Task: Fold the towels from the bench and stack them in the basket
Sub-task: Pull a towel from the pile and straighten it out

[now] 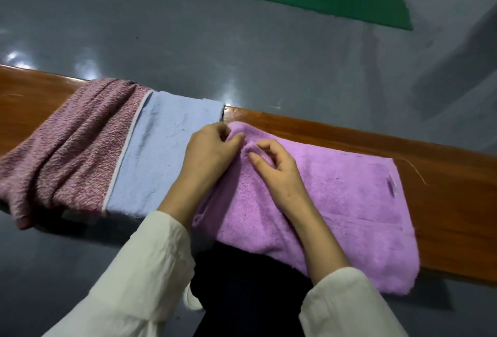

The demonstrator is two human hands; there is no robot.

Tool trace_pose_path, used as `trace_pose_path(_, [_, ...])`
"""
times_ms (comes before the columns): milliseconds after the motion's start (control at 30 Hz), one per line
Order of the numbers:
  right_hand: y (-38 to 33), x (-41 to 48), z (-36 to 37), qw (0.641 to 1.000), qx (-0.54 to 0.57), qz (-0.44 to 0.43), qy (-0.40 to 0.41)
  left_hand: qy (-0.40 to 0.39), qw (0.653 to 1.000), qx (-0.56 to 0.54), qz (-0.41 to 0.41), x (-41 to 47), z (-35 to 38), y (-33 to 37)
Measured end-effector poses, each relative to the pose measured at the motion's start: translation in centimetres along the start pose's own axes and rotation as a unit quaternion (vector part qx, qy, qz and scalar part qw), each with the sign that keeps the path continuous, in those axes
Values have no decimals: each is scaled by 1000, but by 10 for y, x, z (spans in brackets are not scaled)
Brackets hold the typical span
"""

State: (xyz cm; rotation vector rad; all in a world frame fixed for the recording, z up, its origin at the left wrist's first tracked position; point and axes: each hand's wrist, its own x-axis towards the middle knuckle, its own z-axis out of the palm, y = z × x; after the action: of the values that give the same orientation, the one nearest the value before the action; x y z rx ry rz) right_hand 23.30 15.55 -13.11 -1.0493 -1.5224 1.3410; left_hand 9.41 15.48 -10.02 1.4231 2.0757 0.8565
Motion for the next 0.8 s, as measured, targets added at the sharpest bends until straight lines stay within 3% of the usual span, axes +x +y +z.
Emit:
trace_pose_path(100, [-13, -9, -6, 999, 29, -14, 10, -7, 983, -181, -13, -10, -1, 11])
trace_pose_path(167, [-24, -16, -9, 999, 28, -28, 16, -36, 944, -323, -55, -21, -5, 20])
trace_pose_path(233, [-35, -25, -13, 999, 21, -43, 22, -62, 914, -395, -68, -37, -7, 26])
trace_pose_path(700, [-105, -94, -41, 992, -22, -93, 82, -77, 915, -370, 144, -131, -35, 70])
trace_pose_path(800, [-110, -101, -48, 994, -57, -83, 52, -65, 923, -336, 178, -145, -37, 77])
